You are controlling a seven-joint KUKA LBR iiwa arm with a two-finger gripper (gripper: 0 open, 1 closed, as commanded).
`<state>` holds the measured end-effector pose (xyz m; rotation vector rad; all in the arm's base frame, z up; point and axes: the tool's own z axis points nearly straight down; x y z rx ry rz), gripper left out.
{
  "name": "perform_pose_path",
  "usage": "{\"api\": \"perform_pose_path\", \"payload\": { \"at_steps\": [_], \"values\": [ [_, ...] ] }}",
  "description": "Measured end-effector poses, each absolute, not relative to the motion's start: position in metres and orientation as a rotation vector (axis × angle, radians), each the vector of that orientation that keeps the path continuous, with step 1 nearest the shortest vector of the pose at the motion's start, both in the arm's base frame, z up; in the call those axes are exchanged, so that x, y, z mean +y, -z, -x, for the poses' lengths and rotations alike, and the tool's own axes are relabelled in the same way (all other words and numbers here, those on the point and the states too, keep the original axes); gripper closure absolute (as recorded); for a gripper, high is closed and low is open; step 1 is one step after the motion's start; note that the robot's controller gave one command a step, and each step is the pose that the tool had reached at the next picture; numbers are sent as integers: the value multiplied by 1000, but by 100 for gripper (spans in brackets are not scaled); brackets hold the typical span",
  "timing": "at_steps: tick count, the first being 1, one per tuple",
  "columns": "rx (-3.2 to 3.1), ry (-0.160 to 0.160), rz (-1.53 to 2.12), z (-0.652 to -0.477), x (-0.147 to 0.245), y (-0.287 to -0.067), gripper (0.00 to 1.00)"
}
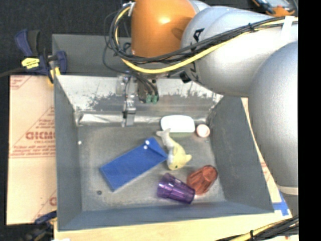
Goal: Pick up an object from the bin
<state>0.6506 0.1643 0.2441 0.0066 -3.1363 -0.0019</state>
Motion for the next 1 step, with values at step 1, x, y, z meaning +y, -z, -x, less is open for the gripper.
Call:
{"api": "perform_pose_path", "payload": {
  "at_steps": [1],
  "values": [
    [-3145,4,-2,-652,163,-250,0]
  ]
}}
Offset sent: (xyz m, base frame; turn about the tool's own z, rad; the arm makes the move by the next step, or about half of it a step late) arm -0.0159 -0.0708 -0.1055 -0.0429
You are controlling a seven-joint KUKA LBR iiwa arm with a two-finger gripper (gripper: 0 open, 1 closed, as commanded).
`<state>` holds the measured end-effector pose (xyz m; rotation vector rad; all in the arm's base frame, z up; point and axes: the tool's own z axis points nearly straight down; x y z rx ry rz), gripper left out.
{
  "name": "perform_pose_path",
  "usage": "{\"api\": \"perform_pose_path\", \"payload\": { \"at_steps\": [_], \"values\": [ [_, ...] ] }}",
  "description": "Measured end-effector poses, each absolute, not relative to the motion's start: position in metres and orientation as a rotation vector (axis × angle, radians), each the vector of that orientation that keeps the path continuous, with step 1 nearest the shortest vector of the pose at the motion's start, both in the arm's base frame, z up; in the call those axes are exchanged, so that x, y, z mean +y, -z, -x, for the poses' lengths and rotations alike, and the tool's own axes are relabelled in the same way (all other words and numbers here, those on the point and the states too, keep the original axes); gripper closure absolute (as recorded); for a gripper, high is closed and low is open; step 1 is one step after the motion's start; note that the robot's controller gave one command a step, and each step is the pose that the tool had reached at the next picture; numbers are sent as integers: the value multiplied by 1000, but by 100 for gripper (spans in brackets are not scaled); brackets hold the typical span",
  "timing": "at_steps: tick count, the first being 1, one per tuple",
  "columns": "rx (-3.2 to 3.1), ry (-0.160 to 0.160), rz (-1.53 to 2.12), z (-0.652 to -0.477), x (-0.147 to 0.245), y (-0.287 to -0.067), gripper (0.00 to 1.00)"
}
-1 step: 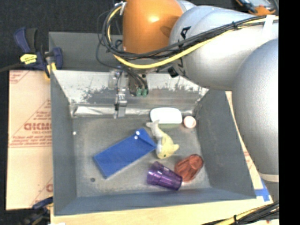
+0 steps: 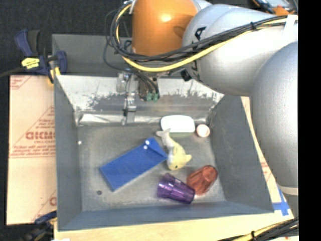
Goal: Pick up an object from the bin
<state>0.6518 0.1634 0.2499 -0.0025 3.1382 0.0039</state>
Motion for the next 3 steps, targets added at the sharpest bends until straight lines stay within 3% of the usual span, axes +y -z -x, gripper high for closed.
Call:
{"api": "perform_pose_path", "payload": {
  "at_steps": [1,2,3],
  "values": [
    [3135,-2,53,-641,114,-173,0],
    [3088,-2,508,-614,108,-138,0],
    [3096,-1,479,-592,98,-91,0]
  ]
}}
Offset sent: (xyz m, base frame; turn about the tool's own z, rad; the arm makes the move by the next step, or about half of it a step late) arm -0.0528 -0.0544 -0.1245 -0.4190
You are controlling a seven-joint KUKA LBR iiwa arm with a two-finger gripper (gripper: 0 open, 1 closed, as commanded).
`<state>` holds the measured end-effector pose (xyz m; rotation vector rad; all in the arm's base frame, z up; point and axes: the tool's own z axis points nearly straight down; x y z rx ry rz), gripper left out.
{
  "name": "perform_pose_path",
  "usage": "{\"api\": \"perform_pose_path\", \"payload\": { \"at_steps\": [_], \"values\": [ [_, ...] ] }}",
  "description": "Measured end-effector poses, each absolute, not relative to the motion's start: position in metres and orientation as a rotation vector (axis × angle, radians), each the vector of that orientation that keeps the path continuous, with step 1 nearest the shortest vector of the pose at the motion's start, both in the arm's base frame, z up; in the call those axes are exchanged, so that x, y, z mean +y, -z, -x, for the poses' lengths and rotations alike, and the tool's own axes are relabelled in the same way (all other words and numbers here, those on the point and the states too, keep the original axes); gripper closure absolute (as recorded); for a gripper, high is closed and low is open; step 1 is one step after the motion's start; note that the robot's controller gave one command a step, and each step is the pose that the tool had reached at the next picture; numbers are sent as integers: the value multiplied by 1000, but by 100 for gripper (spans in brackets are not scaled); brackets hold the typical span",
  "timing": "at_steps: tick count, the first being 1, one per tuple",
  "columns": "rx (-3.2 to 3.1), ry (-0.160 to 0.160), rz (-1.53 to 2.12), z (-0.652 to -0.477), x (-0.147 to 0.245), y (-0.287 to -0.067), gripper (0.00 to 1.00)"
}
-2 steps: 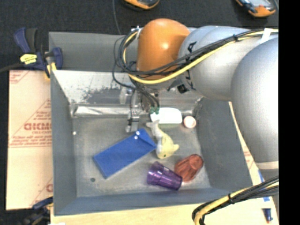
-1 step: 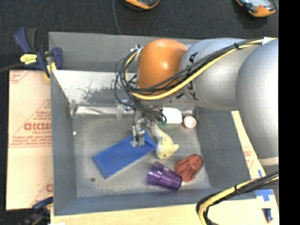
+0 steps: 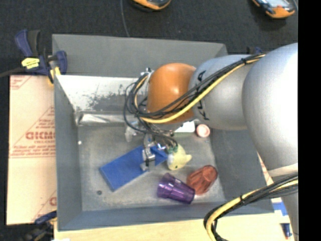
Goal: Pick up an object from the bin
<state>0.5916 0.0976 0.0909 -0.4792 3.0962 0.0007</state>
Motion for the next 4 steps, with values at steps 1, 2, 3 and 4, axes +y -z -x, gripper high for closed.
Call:
{"api": "perform_pose_path", "payload": {
  "at_steps": [1,2,3,4],
  "values": [
    [3105,-1,431,-597,84,-142,0],
    [3111,-4,321,-589,88,-126,0],
    [3119,-4,227,-569,21,-115,0],
    [3129,-2,154,-563,18,-100,0]
  ]
}}
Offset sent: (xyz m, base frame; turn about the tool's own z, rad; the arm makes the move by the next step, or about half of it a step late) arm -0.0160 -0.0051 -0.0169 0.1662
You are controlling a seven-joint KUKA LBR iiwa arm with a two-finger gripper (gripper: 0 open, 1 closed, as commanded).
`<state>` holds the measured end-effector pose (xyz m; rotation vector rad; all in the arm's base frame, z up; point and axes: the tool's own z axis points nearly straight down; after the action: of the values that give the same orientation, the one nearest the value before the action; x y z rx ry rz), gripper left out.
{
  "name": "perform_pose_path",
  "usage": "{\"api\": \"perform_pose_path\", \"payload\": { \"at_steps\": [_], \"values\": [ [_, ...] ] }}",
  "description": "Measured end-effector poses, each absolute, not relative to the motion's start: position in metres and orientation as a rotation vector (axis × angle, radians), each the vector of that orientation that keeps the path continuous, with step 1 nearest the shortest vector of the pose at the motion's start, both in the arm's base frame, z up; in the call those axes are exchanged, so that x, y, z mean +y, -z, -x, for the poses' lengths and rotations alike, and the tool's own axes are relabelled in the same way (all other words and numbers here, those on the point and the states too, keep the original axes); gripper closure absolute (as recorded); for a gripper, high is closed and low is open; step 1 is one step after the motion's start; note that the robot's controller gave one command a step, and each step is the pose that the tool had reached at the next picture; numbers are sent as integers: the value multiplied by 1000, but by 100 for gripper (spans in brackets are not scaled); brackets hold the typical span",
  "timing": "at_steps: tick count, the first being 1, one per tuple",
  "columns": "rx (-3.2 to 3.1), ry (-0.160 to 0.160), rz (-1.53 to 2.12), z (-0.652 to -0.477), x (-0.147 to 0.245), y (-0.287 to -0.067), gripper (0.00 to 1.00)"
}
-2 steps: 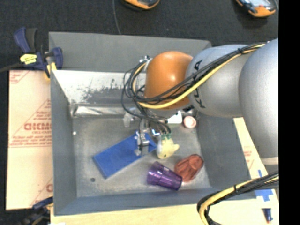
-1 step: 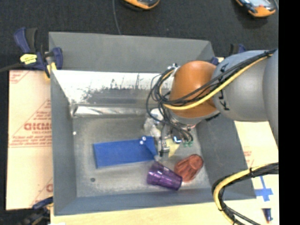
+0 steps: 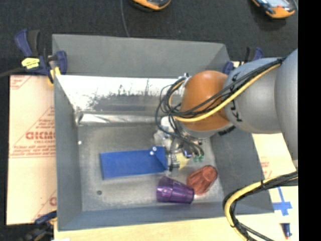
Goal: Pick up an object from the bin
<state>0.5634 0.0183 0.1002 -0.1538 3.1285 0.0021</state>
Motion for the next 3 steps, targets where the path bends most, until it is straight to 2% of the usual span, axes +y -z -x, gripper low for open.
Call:
{"api": "perform_pose_path", "payload": {
  "at_steps": [1,2,3],
  "values": [
    [3131,-7,-17,-557,-17,-174,0],
    [3124,-3,-3,-558,-34,-226,0],
    [3113,-8,-283,-530,-24,-215,0]
  ]
}}
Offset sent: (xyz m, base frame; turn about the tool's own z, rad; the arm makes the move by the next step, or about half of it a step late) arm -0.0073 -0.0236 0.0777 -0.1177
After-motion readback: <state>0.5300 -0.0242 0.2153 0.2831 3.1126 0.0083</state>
